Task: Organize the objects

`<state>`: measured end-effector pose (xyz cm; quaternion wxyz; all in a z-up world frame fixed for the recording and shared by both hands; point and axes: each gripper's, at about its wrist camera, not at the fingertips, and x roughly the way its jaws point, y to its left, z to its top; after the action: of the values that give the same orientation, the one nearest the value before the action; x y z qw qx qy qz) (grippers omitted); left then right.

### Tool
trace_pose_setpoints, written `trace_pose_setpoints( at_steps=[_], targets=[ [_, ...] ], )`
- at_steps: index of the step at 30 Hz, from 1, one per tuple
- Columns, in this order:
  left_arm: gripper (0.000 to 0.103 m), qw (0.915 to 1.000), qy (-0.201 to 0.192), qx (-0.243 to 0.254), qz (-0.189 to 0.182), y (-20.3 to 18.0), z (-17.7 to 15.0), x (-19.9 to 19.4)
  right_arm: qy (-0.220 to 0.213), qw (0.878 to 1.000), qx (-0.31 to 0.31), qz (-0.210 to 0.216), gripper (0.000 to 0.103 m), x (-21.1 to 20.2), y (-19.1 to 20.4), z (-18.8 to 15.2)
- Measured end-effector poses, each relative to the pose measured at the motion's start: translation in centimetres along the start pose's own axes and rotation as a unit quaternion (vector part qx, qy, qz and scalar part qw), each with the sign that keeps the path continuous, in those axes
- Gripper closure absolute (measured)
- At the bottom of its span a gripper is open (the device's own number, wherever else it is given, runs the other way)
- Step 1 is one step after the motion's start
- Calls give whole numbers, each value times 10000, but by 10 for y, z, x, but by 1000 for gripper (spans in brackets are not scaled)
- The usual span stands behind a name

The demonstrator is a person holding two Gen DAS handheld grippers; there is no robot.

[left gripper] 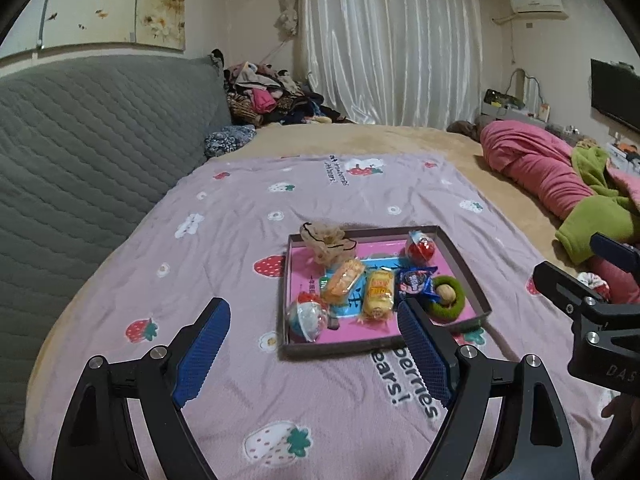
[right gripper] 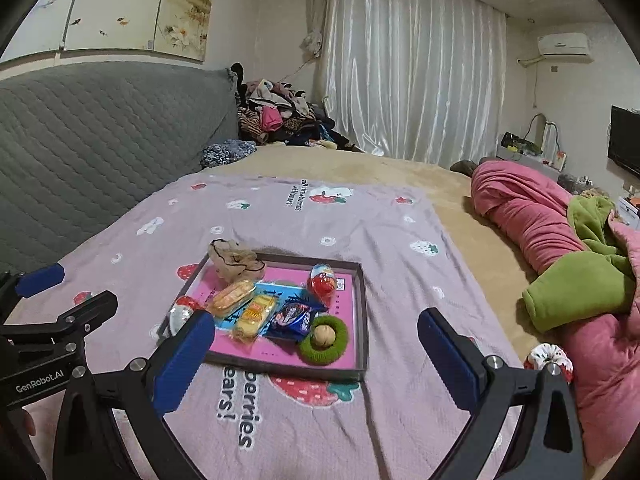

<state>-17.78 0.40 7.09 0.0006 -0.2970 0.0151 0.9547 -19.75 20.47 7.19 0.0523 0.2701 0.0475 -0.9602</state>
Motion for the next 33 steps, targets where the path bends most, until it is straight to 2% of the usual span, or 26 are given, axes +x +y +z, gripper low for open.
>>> trace_pose_setpoints(
  at_steps=[10,15,33],
  targets=[
    [16,9996,-170,-173,-156,4,-3,-32,-26,10000,54,51,1,-27,1,-6],
    [16,9996,-220,-172,-12,6,-8,-43,-27,9999,62,81,1,-36,1,-11],
    [16,9994,-281,-112,148,5,-34,-73,-80,9998,139,98,1,-64,2,-33]
  ],
)
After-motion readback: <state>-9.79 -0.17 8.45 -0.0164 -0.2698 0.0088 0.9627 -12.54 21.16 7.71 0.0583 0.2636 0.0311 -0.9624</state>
